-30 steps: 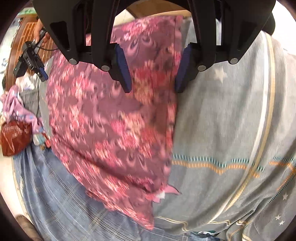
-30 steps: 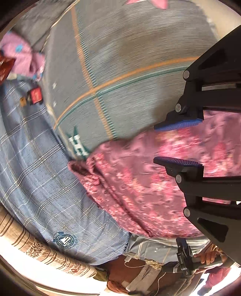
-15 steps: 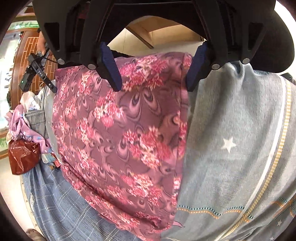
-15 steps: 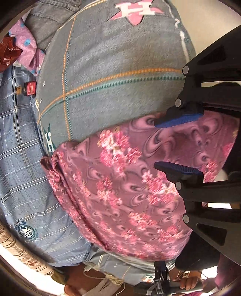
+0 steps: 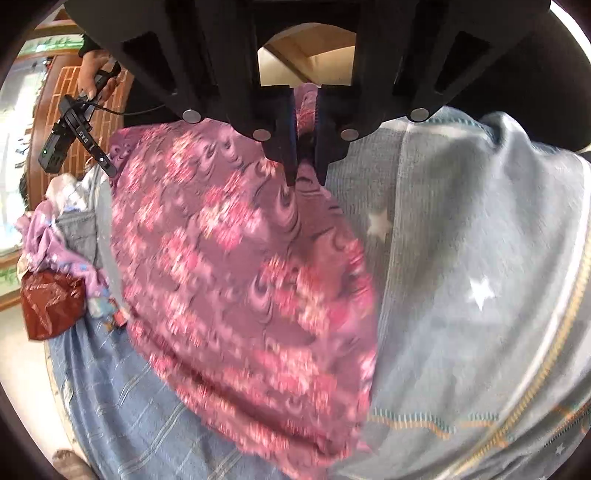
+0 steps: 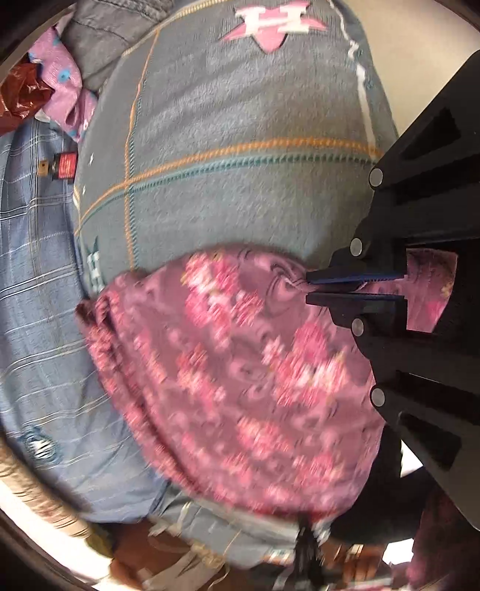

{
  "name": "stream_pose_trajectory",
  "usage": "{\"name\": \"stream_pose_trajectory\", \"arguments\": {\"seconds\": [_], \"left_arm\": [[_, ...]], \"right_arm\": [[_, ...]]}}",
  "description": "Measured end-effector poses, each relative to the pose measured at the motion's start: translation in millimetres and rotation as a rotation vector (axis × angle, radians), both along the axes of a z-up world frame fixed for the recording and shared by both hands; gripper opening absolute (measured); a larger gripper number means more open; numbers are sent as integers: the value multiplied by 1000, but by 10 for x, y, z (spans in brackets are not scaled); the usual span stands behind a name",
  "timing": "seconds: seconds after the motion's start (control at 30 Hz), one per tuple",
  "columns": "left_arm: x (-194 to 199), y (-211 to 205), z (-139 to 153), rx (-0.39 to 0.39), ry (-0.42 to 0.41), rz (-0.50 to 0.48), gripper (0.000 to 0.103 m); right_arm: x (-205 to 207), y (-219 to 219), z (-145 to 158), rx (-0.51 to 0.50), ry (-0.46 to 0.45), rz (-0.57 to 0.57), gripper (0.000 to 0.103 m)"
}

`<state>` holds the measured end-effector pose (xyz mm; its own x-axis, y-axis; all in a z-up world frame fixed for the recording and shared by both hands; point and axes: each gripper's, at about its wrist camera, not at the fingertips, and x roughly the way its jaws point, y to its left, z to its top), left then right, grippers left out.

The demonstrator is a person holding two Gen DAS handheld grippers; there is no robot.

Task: Fold small clothes

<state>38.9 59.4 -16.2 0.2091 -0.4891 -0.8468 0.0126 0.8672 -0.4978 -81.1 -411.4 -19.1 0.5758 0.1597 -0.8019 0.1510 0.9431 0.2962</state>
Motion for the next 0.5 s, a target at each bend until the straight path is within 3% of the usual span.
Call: {"name": "stream_pose_trajectory", "arguments": {"seconds": [0.1,0.17,0.23,0.33,0.37,0.43,0.5], "left_arm": [[120,105,283,-39,-88,34,5],[222,82,369,-25,-125,33,5],[320,57,281,10,-99,42,5],[378,81,47,-16,0,59,5],[349,92,6,-32,12,52,5],[243,120,19,-29,0,38,7],[136,132,65,-23,-26,-5,17]], "right_arm": [[62,-134,231,93,-93,-31,3],[157,-208,261,118,-117,-53,3],[269,-236,175,115,-97,-70,3],[343,-271,-61,104,-25,-108,4],[318,-287,-124,142,-15,-115,5],[238,-314,-153,174,-24,-131,9],[134,-363,-142,202,-33,-144,20]]}}
